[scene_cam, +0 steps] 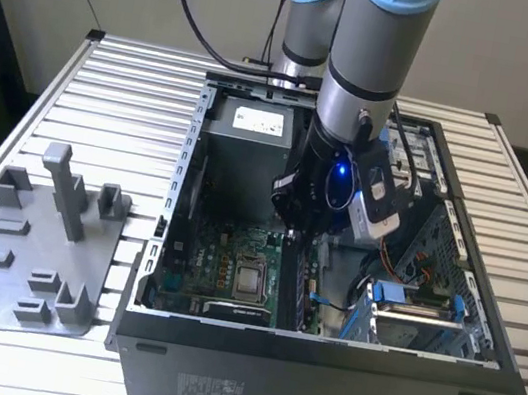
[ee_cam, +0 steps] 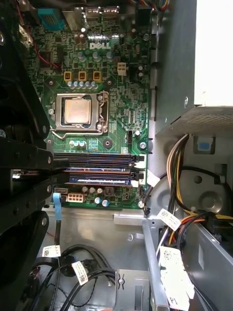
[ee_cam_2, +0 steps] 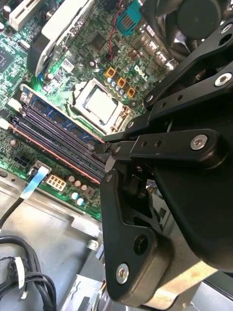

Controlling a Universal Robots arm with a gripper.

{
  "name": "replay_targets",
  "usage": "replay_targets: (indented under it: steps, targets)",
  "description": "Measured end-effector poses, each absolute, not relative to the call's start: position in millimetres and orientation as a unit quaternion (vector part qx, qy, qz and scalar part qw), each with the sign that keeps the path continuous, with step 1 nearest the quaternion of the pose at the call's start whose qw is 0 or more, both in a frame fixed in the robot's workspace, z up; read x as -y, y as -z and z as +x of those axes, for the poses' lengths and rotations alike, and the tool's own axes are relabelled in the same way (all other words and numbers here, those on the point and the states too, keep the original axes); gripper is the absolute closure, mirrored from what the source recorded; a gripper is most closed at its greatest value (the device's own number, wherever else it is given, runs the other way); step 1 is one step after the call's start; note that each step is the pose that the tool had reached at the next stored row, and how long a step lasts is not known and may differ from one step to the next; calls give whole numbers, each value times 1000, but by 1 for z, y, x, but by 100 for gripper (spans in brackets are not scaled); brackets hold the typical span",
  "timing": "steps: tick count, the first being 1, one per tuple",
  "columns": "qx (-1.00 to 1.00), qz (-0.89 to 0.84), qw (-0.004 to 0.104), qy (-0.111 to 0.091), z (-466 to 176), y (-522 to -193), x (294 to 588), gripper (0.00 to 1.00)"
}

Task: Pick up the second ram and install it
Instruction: 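Insert the second ram into the second slot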

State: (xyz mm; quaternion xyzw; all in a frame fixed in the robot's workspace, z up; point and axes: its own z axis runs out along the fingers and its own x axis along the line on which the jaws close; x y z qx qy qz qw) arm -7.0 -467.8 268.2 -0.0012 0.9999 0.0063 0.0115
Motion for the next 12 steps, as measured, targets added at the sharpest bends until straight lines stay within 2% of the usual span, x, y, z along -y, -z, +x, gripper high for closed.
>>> replay_targets:
  steps: [12]
  targets:
    - [-1000,-1,11,-6,-7,-264,468,86]
